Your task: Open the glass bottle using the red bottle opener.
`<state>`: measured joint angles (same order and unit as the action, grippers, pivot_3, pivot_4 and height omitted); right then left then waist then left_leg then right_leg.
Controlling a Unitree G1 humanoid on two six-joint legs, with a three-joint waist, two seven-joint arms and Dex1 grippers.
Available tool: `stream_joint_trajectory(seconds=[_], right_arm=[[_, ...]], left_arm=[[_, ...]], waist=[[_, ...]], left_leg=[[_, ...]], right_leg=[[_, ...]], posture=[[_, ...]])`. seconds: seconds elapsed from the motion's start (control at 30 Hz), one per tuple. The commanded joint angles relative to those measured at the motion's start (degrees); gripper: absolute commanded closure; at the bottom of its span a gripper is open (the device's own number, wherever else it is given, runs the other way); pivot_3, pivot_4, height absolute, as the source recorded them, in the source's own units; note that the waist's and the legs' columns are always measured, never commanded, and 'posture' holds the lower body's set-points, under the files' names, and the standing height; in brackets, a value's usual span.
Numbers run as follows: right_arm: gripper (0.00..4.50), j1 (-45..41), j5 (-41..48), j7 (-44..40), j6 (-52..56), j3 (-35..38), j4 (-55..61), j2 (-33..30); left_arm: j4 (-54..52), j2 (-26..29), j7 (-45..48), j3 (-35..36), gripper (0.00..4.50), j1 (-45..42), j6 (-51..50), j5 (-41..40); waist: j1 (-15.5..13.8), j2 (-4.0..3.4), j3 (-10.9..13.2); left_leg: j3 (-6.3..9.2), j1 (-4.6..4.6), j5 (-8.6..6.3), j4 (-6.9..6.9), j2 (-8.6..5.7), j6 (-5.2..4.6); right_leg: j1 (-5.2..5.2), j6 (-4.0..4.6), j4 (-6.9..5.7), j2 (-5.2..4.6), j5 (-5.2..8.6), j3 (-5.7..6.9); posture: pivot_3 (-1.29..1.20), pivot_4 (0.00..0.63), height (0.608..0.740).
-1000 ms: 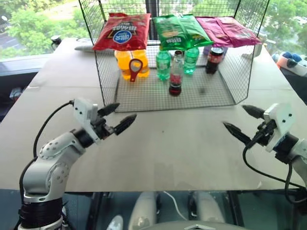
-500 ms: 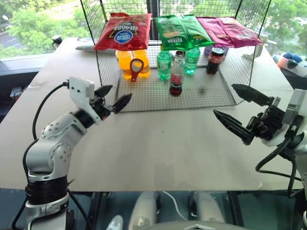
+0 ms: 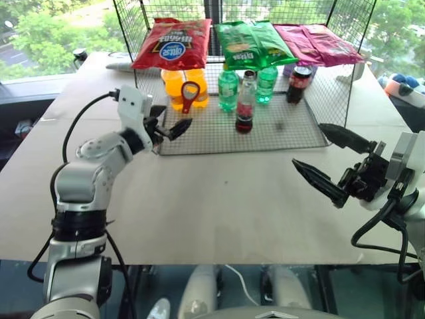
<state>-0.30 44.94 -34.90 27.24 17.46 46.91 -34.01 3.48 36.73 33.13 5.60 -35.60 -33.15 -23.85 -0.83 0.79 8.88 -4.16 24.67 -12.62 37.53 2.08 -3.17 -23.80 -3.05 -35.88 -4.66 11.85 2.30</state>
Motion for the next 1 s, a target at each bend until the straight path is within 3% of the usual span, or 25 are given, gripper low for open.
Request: stream_joint_trajectory(seconds=[0.03,0.13,0.27,0.3,0.33,1.0], right_arm=[[0.06,1.11,-0.53,1.64,-1.55,0.76,3.74,-0.46],[0.06,2.48,-1.55,3.46,-1.45,0.40,5.59,-0.44],[0.00,3.59,-1.92,5.80,-1.26,0.25,7.29,-0.29],[0.00,3.81,-2.03,6.25,-1.24,0.09,7.64,-0.31],[0.00,4.05,-2.17,6.71,-1.26,-0.07,7.94,-0.27],[0.00,6.89,-6.42,7.93,-4.07,-3.28,8.11,0.72]], left_arm=[[9.33,0.32,2.44,-2.35,0.00,-7.12,5.57,4.92],[18.48,-1.08,3.77,-5.09,0.00,-12.96,9.60,8.85],[25.58,-2.54,5.32,-5.50,1.21,-17.13,13.51,10.94],[26.55,-2.86,5.64,-5.24,1.81,-17.72,14.12,11.05],[27.38,-3.13,6.01,-5.11,2.12,-18.24,14.55,11.23],[33.57,-6.66,4.98,-4.21,2.12,-22.24,18.50,15.00]], waist=[[-0.02,0.02,0.01],[-0.56,0.03,0.00],[-0.94,0.03,0.00],[-1.12,0.03,0.00],[-1.19,0.03,0.00],[-1.14,0.21,0.11]], left_leg=[[-0.01,0.01,0.00,0.00,0.01,0.00],[-0.02,-0.01,0.01,0.02,0.02,0.01],[-0.02,0.04,0.02,0.39,0.09,0.02],[0.02,0.06,0.01,0.46,0.11,0.02],[0.08,0.08,0.01,0.54,0.13,0.01],[0.07,0.22,-0.10,0.68,0.10,-0.17]], right_leg=[[0.00,-0.03,0.00,0.02,-0.02,0.01],[0.02,-0.04,-0.05,0.04,-0.02,0.09],[0.10,0.09,-0.12,0.08,0.11,0.24],[0.11,0.02,-0.13,0.07,0.14,0.24],[0.14,0.02,-0.13,0.03,0.13,0.23],[0.09,0.11,-0.10,0.05,0.05,0.14]], posture=[[0.00,0.150,0.740],[0.00,0.150,0.740],[0.00,0.150,0.740],[0.00,0.150,0.740],[0.00,0.150,0.740],[0.00,0.150,0.740]])
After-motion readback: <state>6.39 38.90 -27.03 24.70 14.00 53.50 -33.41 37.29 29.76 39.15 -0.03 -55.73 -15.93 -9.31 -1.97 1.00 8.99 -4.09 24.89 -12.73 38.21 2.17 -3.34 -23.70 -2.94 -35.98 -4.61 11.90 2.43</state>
